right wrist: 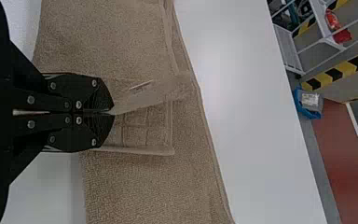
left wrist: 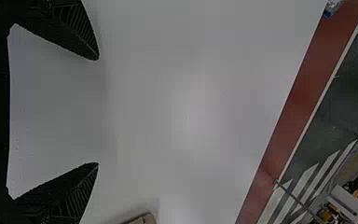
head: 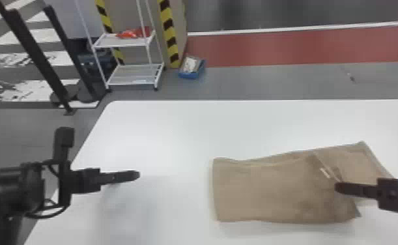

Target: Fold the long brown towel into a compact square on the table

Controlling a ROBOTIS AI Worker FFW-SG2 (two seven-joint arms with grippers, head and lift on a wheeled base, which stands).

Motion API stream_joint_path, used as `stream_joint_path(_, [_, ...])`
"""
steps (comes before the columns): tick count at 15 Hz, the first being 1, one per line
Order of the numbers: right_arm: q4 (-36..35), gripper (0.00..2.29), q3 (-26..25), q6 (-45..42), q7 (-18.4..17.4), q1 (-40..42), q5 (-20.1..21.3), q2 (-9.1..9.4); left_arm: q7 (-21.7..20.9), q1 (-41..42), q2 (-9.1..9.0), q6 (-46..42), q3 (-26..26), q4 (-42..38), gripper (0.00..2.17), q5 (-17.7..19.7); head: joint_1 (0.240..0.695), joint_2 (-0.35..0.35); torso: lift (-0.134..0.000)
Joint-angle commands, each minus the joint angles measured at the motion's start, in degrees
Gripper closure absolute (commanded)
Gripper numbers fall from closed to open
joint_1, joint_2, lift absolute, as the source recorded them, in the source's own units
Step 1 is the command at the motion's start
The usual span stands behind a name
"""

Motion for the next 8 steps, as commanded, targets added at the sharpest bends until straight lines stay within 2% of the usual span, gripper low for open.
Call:
stream_joint_path(1, [-2.6,1.37,-2.3,0.8,0.1,1.8,-1.7,0.00,0.0,-0.4,-0.01,0.0,-0.5,0.1,0.07,-0.2,0.695,0.147,-0.124])
stream_joint_path(5, [-5.3,1.36,-3.0,0.8,0.7,5.7,-2.1,0.00,0.0,-0.5,-0.10,0.0,-0.9,0.3,0.07,-0.6,0.695,0.130,-0.124])
stream_joint_path(8, [-5.9,1.36,-7.0,0.8,0.5,6.2,-4.5,0.00,0.1,-0.6,-0.10,0.0,-1.3,0.4,0.07,-0.8,0.695,0.125,-0.124])
